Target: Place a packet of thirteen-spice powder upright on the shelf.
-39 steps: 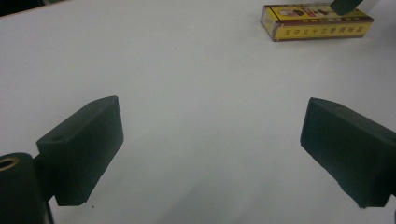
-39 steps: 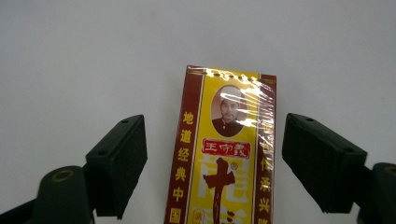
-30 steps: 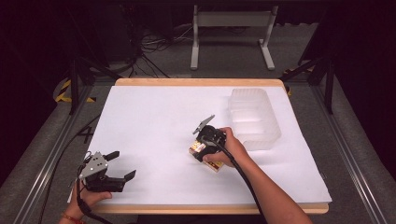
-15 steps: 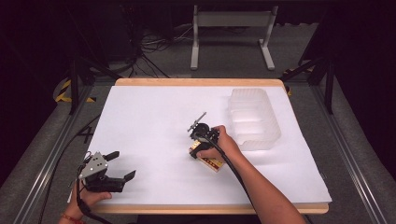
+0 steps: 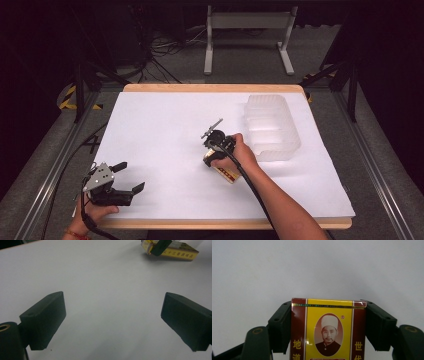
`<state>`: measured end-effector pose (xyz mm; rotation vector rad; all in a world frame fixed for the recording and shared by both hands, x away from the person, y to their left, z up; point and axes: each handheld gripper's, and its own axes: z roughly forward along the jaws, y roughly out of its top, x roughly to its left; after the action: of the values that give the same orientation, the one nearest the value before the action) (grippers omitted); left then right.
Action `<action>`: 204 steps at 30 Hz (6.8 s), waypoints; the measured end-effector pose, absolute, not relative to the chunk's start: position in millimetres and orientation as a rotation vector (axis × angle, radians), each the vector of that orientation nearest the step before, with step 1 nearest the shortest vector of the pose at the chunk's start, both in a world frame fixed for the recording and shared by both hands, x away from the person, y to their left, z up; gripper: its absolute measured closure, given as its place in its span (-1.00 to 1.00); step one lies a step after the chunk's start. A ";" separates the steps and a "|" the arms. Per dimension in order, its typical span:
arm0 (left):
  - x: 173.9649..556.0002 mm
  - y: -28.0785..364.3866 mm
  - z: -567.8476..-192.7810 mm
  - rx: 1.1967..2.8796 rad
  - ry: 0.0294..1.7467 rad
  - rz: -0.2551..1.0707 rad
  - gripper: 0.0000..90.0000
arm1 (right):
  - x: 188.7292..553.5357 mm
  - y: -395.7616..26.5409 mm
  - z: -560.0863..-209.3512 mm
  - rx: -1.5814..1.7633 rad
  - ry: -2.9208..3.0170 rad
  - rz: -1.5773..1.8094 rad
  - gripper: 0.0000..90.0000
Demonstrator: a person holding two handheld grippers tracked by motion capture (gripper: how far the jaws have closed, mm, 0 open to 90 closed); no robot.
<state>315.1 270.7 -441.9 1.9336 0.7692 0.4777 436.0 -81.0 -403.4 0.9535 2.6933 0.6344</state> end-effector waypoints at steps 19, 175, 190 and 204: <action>316.0 270.8 -443.0 1.933 0.786 0.478 -0.85 | 399.5 -120.3 -354.1 0.957 2.480 0.962 -0.28; 316.0 274.0 -443.4 1.934 0.787 0.473 -0.85 | 433.7 -262.9 -345.4 1.288 2.010 0.935 -0.29; 315.6 274.1 -443.3 1.933 0.787 0.469 -0.85 | 426.3 -264.5 -355.0 1.261 2.027 0.910 -0.29; 316.2 273.6 -443.5 1.939 0.785 0.469 -0.86 | 416.9 -274.0 -360.0 1.229 2.038 0.893 -0.34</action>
<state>316.2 273.6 -443.5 1.9392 0.7854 0.4691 416.9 -274.0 -360.0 1.2287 2.0384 0.8931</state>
